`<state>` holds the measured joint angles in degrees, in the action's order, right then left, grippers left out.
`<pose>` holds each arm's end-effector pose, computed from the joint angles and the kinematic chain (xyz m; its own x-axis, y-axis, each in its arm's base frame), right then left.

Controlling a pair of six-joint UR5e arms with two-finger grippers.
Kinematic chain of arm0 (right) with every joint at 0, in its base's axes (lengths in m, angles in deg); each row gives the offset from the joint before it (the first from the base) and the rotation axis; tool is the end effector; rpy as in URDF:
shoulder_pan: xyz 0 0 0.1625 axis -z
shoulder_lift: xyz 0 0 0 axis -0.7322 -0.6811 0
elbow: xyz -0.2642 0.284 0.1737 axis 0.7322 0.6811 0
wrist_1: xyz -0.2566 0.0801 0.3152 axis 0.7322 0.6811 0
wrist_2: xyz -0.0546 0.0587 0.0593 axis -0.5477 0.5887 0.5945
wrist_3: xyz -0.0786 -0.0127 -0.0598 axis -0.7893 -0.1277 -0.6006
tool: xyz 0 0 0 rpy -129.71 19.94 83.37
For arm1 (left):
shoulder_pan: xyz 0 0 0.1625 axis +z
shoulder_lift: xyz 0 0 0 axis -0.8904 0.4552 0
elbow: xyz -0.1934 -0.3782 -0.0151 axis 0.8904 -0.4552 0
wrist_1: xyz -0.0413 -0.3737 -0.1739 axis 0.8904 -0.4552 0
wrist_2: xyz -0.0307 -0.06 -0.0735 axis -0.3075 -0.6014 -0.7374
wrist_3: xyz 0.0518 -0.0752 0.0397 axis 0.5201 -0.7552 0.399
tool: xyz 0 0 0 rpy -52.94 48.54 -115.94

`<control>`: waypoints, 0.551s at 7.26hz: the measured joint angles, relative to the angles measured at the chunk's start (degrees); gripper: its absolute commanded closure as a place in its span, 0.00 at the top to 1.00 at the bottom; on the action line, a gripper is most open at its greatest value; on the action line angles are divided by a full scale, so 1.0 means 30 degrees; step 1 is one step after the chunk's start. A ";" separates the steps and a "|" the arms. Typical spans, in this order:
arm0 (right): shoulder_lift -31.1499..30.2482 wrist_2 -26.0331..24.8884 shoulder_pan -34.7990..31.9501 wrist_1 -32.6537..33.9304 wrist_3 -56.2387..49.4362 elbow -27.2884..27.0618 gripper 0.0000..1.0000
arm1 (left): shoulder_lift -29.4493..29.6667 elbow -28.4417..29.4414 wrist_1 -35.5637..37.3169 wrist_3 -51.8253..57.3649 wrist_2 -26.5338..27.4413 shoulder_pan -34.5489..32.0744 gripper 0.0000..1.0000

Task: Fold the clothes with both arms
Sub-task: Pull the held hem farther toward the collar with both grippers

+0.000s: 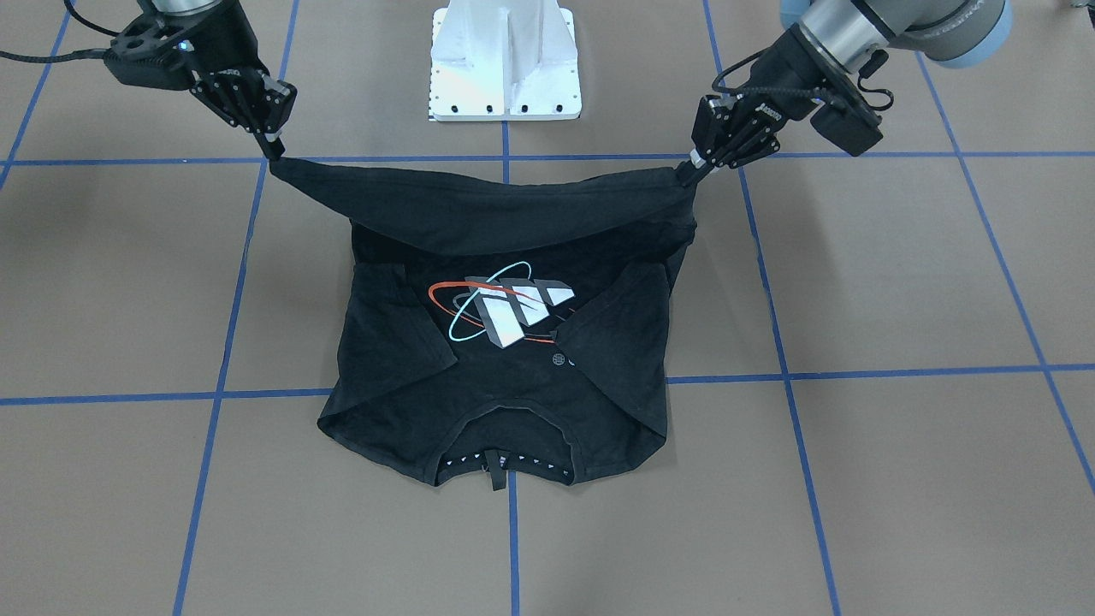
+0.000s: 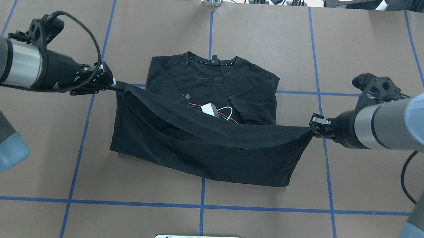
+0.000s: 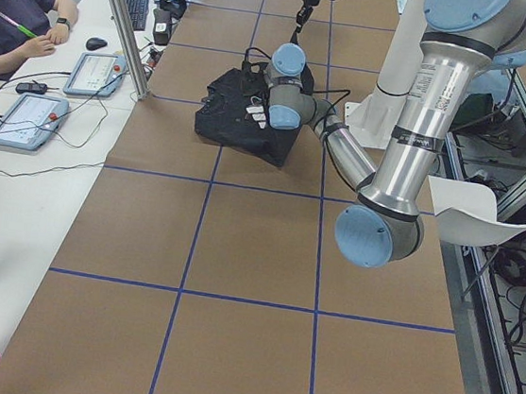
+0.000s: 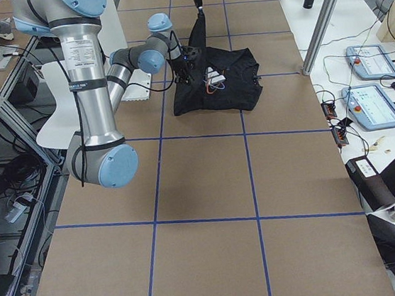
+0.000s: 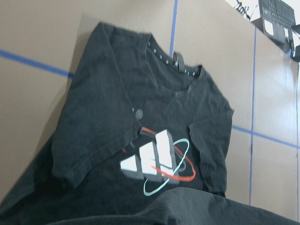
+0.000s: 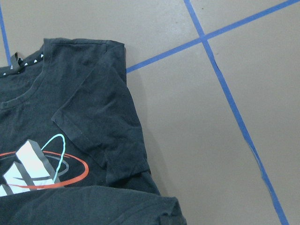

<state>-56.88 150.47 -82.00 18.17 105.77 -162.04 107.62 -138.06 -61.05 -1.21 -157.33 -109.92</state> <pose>-0.3031 -0.3488 0.2595 0.5283 0.3494 0.7738 -0.4181 0.9003 -0.1211 0.2947 -0.4359 0.2411 0.1279 -0.1356 -0.9825 0.2797 0.9553 -0.0954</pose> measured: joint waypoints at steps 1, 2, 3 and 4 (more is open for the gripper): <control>0.1159 0.0097 -0.0484 0.0104 -0.0049 0.1284 0.00 | 0.0824 0.1076 0.0248 0.0056 0.0070 -0.0200 0.00; 0.2186 0.0166 -0.0881 0.0208 -0.0247 0.2484 0.00 | 0.1502 0.2210 0.0284 0.0119 0.0182 -0.0343 0.00; 0.2993 0.0322 -0.1316 0.0267 -0.0652 0.3494 0.00 | 0.2062 0.3294 0.0253 0.0395 0.0441 -0.0484 0.00; 0.3696 0.0579 -0.1818 0.0288 -0.1033 0.4404 0.00 | 0.2505 0.4261 0.0211 0.0916 0.0758 -0.0635 0.00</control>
<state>-45.79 152.21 -87.45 19.03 102.67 -148.82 115.14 -125.28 -60.41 1.53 -155.05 -111.83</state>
